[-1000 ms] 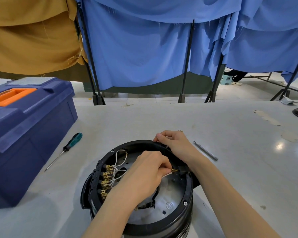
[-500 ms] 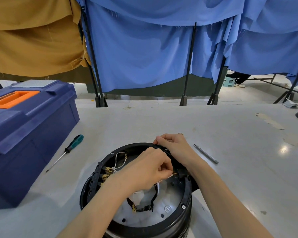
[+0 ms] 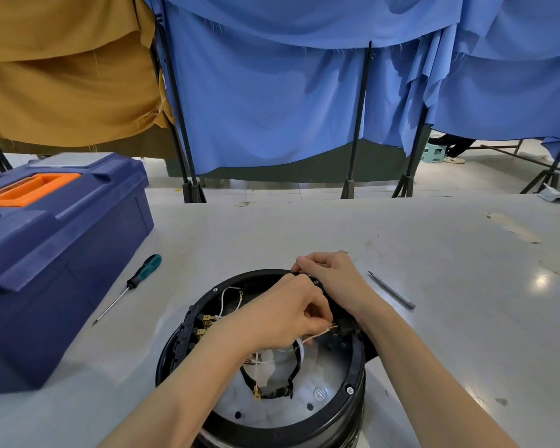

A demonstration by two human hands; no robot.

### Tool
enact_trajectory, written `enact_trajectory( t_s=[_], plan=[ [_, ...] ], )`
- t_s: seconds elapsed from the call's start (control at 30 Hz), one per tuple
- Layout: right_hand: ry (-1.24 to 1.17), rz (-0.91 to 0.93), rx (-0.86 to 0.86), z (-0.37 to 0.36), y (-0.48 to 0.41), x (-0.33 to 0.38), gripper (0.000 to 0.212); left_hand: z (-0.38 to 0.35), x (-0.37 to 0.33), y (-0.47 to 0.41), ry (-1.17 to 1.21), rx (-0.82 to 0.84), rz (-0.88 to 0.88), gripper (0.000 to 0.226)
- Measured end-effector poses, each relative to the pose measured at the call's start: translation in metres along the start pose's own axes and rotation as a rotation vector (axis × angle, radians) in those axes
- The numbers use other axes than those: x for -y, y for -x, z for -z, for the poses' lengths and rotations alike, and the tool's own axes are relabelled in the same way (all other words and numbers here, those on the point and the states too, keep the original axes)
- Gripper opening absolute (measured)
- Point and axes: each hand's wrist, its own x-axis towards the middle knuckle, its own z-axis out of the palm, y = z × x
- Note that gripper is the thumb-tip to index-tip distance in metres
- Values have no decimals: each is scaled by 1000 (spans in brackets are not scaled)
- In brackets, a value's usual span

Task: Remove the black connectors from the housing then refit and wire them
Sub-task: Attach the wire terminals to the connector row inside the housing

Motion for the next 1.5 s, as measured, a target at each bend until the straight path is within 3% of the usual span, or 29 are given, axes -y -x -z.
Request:
enact_trajectory(
  t_s=[0.4, 0.5, 0.57, 0.67, 0.77, 0.87, 0.97, 1.07, 1.2, 1.33, 1.5],
  plan=[
    [-47, -58, -6, 0, 3, 2, 27, 14, 9, 22, 344, 83, 225, 25],
    [-53, -50, -9, -3, 3, 2, 26, 16, 12, 20, 288, -81, 220, 17],
    [-73, -45, -12, -7, 3, 0, 25, 19, 19, 19, 216, -309, 198, 12],
    [-85, -43, -8, -11, 3, -2, 26, 29, 37, 24, -74, -584, 200, 9],
    [-24, -41, -60, -13, -1, -5, 27, 31, 58, 30, -230, -543, 327, 24],
    [-13, -52, -164, -5, -8, -10, 23, 28, 66, 34, -156, -525, 408, 28],
    [290, -22, -318, 19, -19, -27, 23, 26, 69, 33, -141, -547, 418, 28],
    [598, -13, -275, 39, -29, -51, 38, 24, 70, 33, -113, -561, 421, 28],
    [758, -45, -173, 35, -42, -67, 46, 23, 72, 33, -116, -571, 420, 29],
    [926, -30, -231, 31, -47, -74, 35, 22, 74, 33, -132, -575, 424, 29],
    [827, 66, -347, 30, -47, -74, 11, 22, 77, 33, -135, -571, 425, 29]
  ],
)
